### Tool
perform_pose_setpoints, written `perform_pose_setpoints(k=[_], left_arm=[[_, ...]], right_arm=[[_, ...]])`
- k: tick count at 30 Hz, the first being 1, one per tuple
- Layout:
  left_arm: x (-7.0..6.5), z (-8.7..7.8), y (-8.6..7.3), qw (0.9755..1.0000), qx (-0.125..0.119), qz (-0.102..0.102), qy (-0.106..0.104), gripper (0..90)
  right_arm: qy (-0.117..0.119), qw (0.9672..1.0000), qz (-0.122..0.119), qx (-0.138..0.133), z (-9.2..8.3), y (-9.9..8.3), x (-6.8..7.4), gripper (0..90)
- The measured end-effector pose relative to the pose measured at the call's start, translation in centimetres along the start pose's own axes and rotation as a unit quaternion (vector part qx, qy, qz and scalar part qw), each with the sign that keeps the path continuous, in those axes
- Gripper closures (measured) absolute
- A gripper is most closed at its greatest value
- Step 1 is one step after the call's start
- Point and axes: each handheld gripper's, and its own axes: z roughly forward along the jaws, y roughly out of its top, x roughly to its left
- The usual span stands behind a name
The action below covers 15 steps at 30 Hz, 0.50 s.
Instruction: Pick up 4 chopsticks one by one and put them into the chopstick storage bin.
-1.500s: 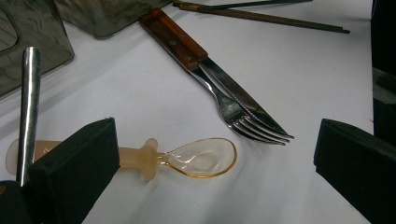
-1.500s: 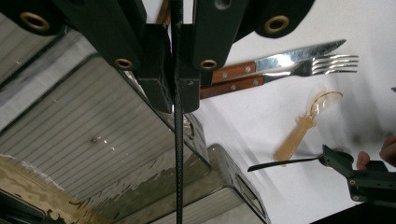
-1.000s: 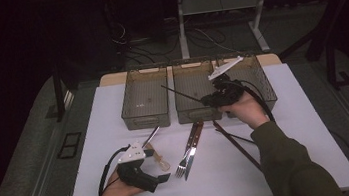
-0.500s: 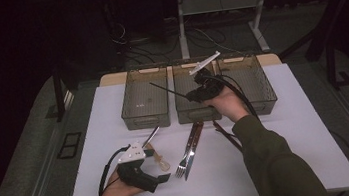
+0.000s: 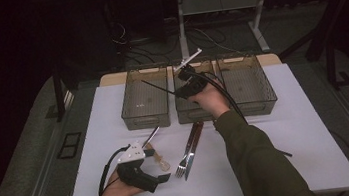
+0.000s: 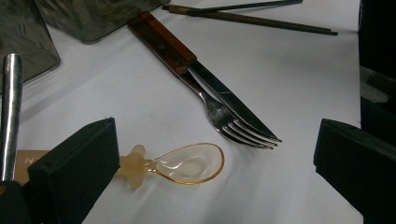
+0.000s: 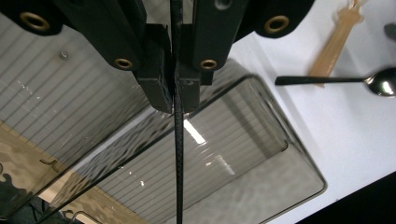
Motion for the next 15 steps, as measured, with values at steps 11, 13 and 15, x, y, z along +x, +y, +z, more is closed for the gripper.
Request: perform_pose_setpoints(k=[11, 13, 15], left_arm=[[-0.1, 0.1, 0.0, 1.0000, -0.004, 0.003, -0.002, 0.0], [0.0, 0.1, 0.0, 1.0000, -0.004, 0.003, -0.002, 0.0], [-0.1, 0.1, 0.0, 1.0000, -0.004, 0.001, -0.003, 0.0]], right_arm=[[-0.011, 0.9998, 0.013, 0.014, 2.8, 2.2, 0.6, 85.5], [-0.013, 0.9997, 0.013, 0.018, 3.4, 2.6, 0.7, 85.5], [-0.016, 0.9995, 0.014, 0.022, 4.0, 2.9, 0.9, 85.5]])
